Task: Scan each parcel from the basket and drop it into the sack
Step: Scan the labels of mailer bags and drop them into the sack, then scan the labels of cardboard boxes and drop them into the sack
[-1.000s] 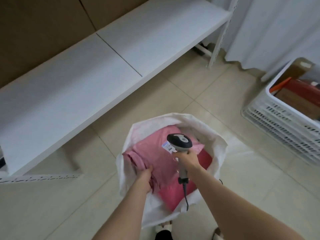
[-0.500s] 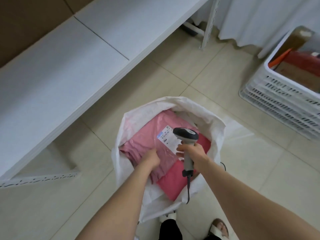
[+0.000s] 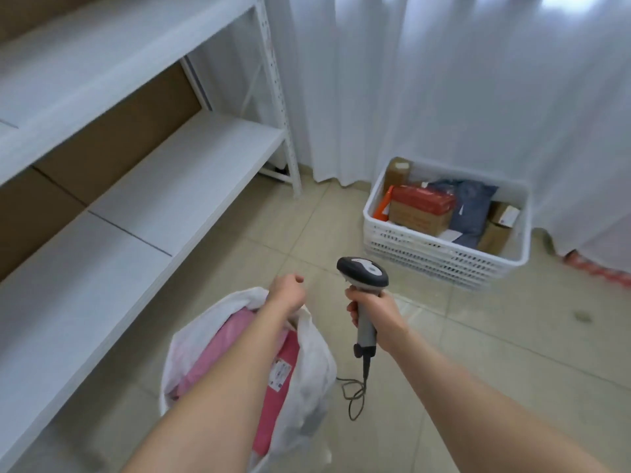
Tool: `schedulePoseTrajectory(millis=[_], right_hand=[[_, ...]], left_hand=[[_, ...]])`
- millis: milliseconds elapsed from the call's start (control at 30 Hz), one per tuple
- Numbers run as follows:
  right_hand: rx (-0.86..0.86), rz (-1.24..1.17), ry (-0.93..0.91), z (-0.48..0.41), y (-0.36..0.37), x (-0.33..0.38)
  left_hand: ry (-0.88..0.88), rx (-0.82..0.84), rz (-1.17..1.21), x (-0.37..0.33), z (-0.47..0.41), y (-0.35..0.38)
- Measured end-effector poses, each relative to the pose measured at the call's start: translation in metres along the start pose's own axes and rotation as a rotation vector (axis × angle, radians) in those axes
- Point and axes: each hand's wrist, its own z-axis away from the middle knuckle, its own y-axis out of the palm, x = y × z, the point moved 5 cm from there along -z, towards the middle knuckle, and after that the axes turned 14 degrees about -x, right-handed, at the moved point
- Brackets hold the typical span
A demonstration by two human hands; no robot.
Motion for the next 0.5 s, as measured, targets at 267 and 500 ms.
schedulePoseTrajectory(millis=[267,500], right_hand=[[-0.14,-0.179,-0.076,-0.001,-0.14,0.126],[-0.222,-0.208,-0.092,-0.062,-0.222,0.201]], left_hand=[[0.187,-0.003,0.025,-0.195,0.03,0.004],[0.27,0.033,0.075,-0.325,0.005,0.04]])
